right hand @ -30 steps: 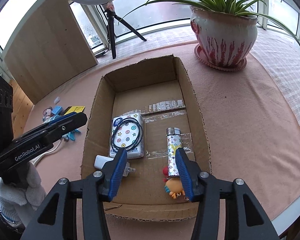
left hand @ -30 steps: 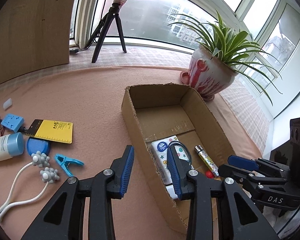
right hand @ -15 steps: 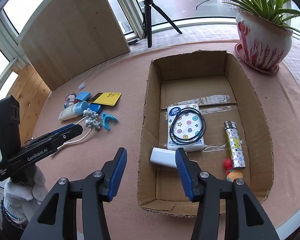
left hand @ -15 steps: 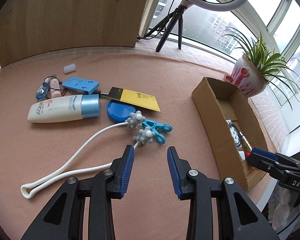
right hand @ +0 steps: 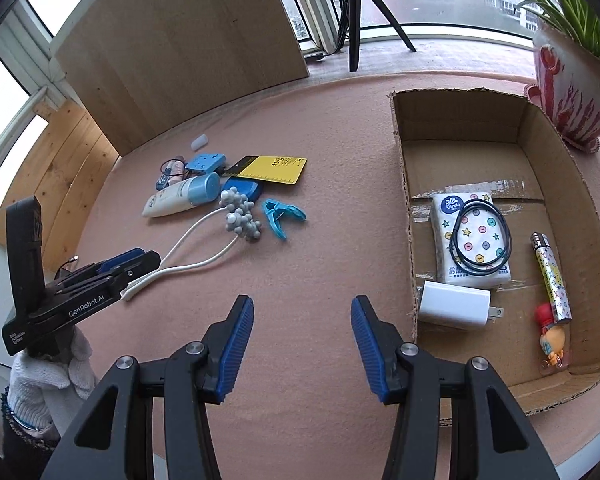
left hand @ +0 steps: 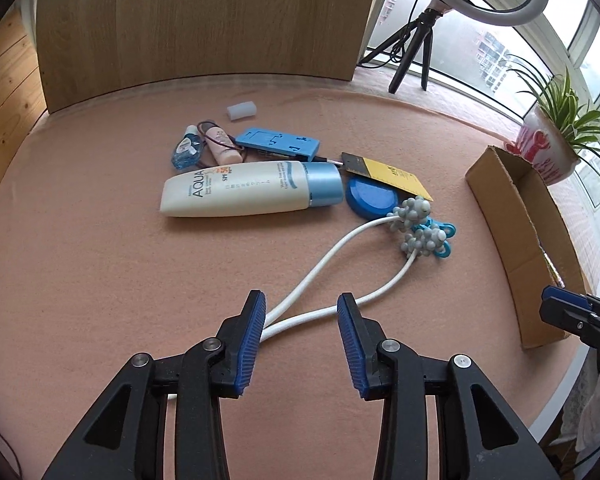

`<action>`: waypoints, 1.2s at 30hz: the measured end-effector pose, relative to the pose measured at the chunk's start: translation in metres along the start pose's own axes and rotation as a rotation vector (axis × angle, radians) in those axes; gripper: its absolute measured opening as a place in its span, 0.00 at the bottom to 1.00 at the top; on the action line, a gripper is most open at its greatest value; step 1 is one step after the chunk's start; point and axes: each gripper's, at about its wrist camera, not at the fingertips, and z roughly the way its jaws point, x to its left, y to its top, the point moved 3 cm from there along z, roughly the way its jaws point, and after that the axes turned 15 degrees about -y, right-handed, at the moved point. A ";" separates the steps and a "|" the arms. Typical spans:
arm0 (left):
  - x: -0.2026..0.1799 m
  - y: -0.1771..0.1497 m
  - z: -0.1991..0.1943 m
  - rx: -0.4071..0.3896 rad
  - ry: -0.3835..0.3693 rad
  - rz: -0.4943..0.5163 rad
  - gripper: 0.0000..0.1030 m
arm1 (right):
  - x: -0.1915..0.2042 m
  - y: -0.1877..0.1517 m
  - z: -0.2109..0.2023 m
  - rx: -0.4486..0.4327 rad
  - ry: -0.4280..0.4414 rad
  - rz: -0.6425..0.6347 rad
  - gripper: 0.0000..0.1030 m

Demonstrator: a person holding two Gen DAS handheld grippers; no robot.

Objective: Organize objects
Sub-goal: 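Lower both grippers onto the white massager cord and close them on it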

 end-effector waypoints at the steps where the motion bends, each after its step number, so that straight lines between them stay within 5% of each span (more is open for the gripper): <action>1: 0.007 0.000 0.000 0.006 0.002 -0.008 0.39 | 0.004 -0.001 0.001 0.003 0.004 -0.001 0.46; 10: 0.058 -0.015 0.001 0.039 -0.041 -0.089 0.39 | 0.026 -0.008 0.014 0.047 0.032 0.018 0.46; 16: 0.059 -0.028 -0.003 0.044 -0.098 -0.095 0.39 | 0.034 -0.011 0.021 0.071 0.046 0.033 0.46; 36: -0.070 -0.097 0.027 0.225 -0.377 -0.010 0.39 | 0.030 -0.014 0.042 0.124 0.081 0.078 0.46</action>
